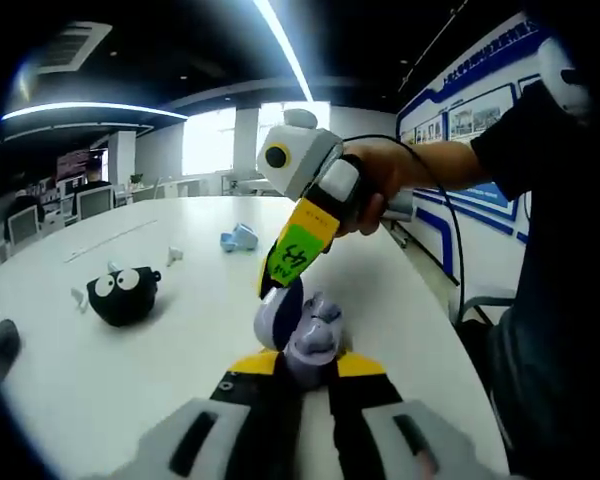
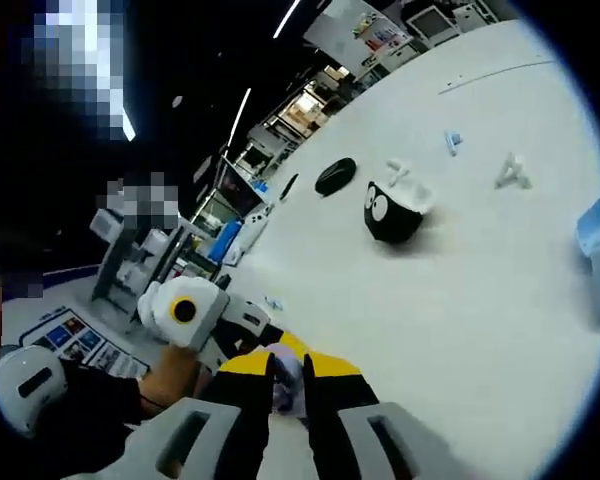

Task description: Pick up the earbuds from the table and place the earbuds into the earbud case

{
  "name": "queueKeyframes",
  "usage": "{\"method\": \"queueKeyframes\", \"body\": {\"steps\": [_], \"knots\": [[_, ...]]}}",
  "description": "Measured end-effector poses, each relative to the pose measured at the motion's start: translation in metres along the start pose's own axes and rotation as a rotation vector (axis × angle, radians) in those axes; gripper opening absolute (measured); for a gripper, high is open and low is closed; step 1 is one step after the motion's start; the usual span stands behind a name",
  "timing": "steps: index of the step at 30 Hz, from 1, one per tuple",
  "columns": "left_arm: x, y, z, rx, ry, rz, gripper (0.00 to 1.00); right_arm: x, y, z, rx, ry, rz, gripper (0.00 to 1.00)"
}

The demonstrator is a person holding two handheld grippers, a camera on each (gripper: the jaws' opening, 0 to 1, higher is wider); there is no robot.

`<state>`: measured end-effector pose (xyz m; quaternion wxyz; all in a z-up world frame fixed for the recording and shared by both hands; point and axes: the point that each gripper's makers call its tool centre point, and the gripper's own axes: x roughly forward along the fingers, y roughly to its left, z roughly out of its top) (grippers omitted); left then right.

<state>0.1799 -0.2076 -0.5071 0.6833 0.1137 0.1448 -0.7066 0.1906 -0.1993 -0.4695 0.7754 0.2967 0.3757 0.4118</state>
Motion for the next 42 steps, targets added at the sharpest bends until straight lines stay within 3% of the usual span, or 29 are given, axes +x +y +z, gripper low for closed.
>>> {"method": "queueKeyframes", "body": {"steps": [13, 17, 27, 30, 32, 33, 34, 39, 42], "knots": [[0.001, -0.001, 0.000, -0.007, 0.000, -0.006, 0.21, -0.001, 0.010, -0.002, -0.397, 0.005, -0.080, 0.13], [0.001, -0.001, 0.000, -0.006, 0.000, -0.005, 0.21, -0.002, 0.012, -0.005, -0.446, 0.004, -0.096, 0.13], [0.001, -0.001, 0.000, -0.002, 0.001, -0.006, 0.22, -0.005, 0.019, -0.009, -0.677, -0.012, -0.159, 0.13], [0.001, -0.001, 0.000, 0.000, 0.001, -0.005, 0.22, -0.004, 0.024, -0.007, -0.792, -0.039, -0.174, 0.11], [0.001, 0.000, 0.001, -0.013, -0.001, -0.001, 0.20, -0.001, 0.027, -0.013, -0.843, -0.022, -0.167, 0.11], [0.001, 0.001, 0.001, -0.013, -0.001, 0.002, 0.19, 0.001, 0.023, -0.022, -0.888, 0.026, -0.191, 0.11], [0.001, 0.001, 0.001, -0.013, 0.000, 0.003, 0.19, 0.001, 0.022, -0.024, -0.907, 0.032, -0.198, 0.11], [0.001, 0.000, 0.001, -0.011, 0.000, 0.002, 0.19, -0.003, 0.023, -0.018, -0.807, -0.040, -0.157, 0.13], [0.001, 0.000, 0.001, -0.013, -0.001, 0.002, 0.20, -0.010, 0.029, -0.012, -0.819, -0.062, -0.143, 0.25]]}}
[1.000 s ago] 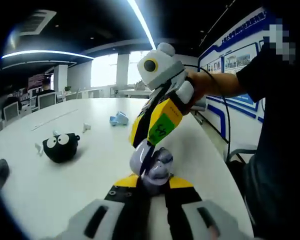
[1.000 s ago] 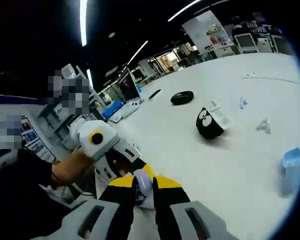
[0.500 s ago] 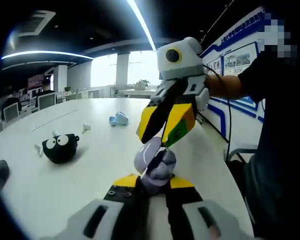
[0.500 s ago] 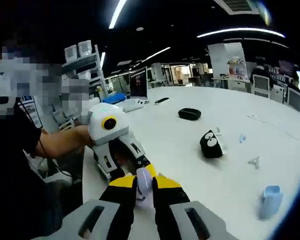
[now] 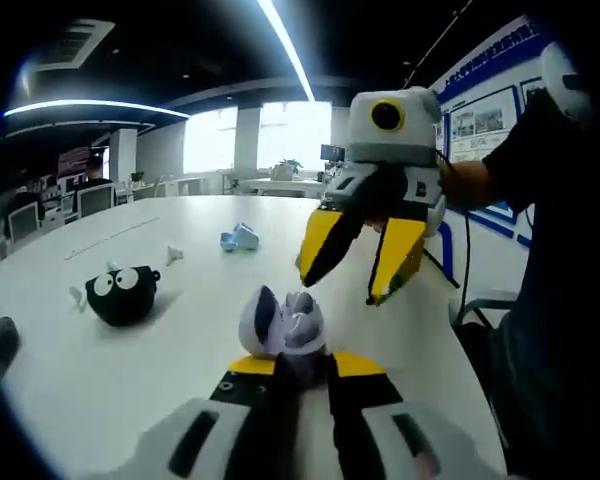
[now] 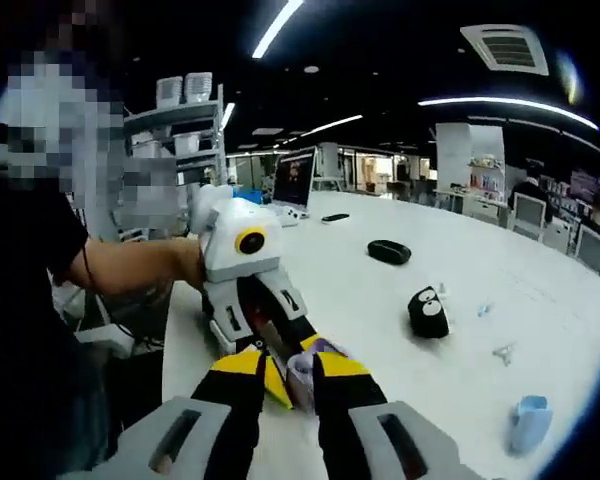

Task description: Pick up the earbuds from the table and place the earbuds into the earbud case

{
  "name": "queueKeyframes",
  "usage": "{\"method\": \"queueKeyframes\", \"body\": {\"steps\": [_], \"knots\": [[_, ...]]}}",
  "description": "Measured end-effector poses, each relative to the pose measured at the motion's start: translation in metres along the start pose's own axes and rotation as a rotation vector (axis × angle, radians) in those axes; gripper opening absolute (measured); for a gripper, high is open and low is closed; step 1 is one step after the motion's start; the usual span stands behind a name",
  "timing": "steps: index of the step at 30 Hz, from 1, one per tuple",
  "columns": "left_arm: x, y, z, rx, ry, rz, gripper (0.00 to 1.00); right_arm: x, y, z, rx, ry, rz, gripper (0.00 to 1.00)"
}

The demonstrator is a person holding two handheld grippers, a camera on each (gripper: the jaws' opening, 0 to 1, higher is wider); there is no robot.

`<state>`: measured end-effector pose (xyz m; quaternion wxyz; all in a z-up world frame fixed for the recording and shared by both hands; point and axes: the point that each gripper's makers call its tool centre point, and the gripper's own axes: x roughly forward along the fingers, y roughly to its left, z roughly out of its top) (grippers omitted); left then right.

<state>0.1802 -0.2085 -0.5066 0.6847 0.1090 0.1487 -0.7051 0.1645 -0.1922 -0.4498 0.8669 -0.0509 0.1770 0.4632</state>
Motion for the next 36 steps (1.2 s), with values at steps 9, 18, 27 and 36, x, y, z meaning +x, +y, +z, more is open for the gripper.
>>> {"method": "queueKeyframes", "body": {"steps": [9, 18, 27, 36], "knots": [[0.001, 0.000, 0.000, 0.000, 0.000, 0.002, 0.19, 0.001, -0.025, -0.015, -0.167, 0.124, 0.050, 0.47], [0.001, 0.000, 0.000, 0.000, 0.000, 0.004, 0.19, 0.015, -0.032, -0.036, -0.236, 0.259, 0.192, 0.40], [0.001, 0.000, 0.000, -0.008, 0.001, -0.001, 0.19, 0.020, -0.023, -0.040, -0.315, 0.287, 0.274, 0.30], [0.001, -0.001, 0.000, -0.014, 0.001, -0.003, 0.19, 0.018, -0.020, -0.038, -0.382, 0.267, 0.243, 0.28]]}}
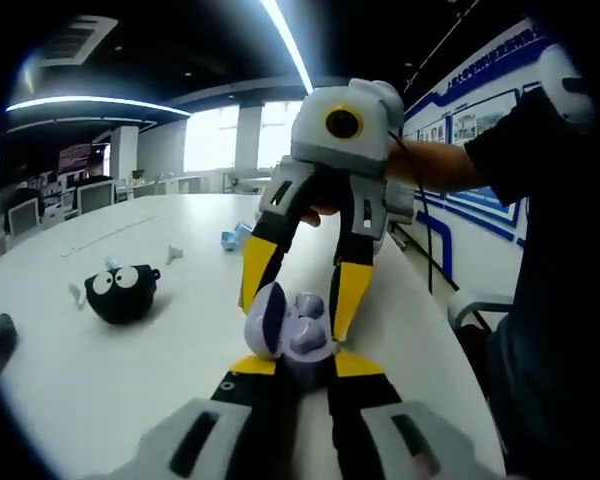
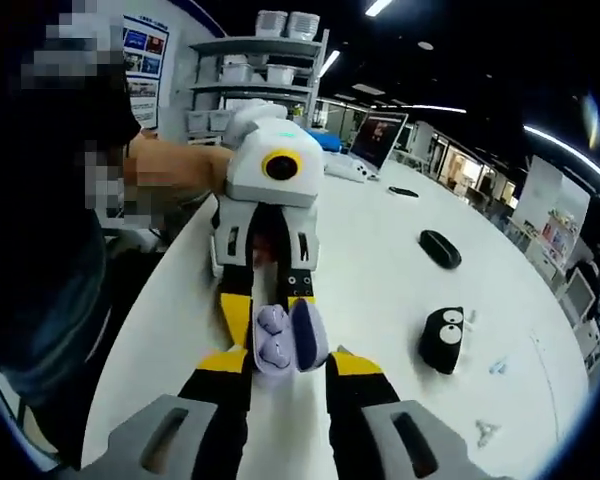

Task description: Pick up the earbuds from the table and place the earbuds into the earbud case

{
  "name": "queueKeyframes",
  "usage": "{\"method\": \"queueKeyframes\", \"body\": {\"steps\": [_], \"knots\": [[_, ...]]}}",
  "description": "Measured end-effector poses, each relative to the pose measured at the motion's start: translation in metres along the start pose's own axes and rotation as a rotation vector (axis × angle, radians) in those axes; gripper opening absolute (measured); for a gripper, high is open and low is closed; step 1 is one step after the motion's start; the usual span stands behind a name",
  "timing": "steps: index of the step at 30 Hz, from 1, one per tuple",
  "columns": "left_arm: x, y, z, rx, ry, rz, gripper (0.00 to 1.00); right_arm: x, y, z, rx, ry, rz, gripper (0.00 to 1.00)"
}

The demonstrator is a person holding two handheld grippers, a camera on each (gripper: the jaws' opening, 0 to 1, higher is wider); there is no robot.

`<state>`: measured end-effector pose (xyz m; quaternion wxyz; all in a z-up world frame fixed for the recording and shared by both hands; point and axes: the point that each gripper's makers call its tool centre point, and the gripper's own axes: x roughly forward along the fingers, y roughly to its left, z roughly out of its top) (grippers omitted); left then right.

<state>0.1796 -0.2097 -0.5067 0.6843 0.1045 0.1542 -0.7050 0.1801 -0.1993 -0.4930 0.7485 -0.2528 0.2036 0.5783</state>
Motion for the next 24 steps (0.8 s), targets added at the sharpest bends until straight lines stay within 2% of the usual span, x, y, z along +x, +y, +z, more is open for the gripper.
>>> {"method": "queueKeyframes", "body": {"steps": [9, 20, 24], "knots": [[0.001, -0.002, 0.000, -0.007, 0.000, -0.004, 0.19, -0.003, 0.002, 0.002, -0.099, 0.000, -0.067, 0.28], [0.001, -0.002, 0.001, -0.019, -0.002, -0.007, 0.20, -0.007, 0.005, 0.006, -0.366, 0.018, -0.203, 0.27], [0.001, -0.002, 0.001, -0.019, -0.003, -0.007, 0.20, -0.009, 0.011, 0.005, -0.404, 0.015, -0.237, 0.26]]}}
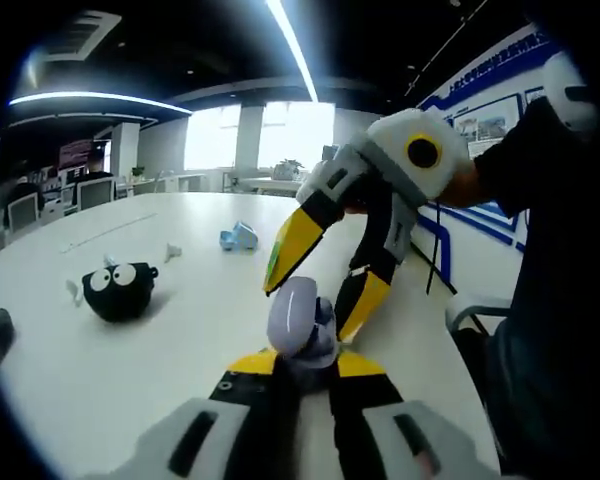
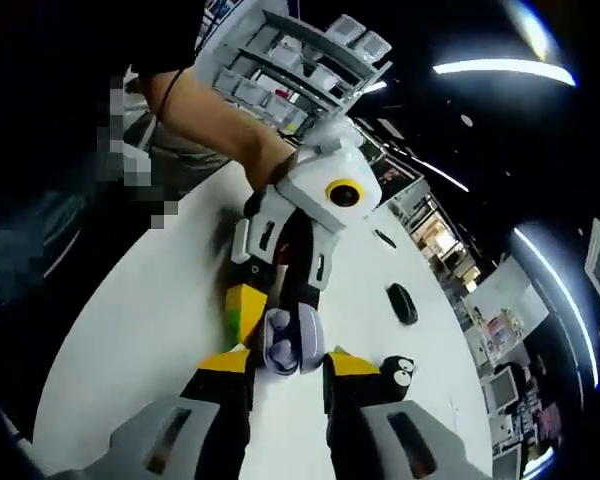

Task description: Pick up the earbuds from the table and place the earbuds into the earbud case

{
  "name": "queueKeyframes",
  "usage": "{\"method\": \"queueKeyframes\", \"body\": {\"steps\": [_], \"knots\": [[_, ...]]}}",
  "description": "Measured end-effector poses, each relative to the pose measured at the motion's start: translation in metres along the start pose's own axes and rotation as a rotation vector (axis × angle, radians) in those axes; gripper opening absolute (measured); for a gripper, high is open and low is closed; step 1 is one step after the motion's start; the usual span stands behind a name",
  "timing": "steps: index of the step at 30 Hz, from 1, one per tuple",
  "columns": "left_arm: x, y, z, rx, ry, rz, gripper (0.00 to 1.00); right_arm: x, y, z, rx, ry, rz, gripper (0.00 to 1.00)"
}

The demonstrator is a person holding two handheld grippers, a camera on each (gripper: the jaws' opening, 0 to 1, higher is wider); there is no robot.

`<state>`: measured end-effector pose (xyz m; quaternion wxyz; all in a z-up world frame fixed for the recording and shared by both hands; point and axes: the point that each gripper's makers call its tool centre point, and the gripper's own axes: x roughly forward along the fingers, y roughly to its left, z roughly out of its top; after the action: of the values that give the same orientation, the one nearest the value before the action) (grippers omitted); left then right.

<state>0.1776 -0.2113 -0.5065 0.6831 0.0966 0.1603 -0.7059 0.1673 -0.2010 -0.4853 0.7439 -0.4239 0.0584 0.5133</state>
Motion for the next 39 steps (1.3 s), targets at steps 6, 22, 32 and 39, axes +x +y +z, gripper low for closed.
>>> {"method": "queueKeyframes", "body": {"steps": [6, 22, 32, 39], "knots": [[0.000, 0.000, 0.000, -0.001, -0.001, -0.001, 0.20, -0.005, 0.001, 0.001, -0.041, -0.014, -0.043, 0.24], [0.000, 0.000, -0.001, -0.002, -0.001, 0.003, 0.20, 0.000, -0.002, -0.010, 0.248, -0.076, -0.058, 0.22], [0.000, 0.000, -0.001, 0.008, 0.000, 0.002, 0.19, 0.003, -0.002, -0.011, 0.527, -0.139, -0.008, 0.18], [0.000, 0.000, -0.001, 0.034, 0.001, -0.004, 0.20, 0.009, 0.003, -0.005, 0.523, -0.164, 0.018, 0.16]]}}
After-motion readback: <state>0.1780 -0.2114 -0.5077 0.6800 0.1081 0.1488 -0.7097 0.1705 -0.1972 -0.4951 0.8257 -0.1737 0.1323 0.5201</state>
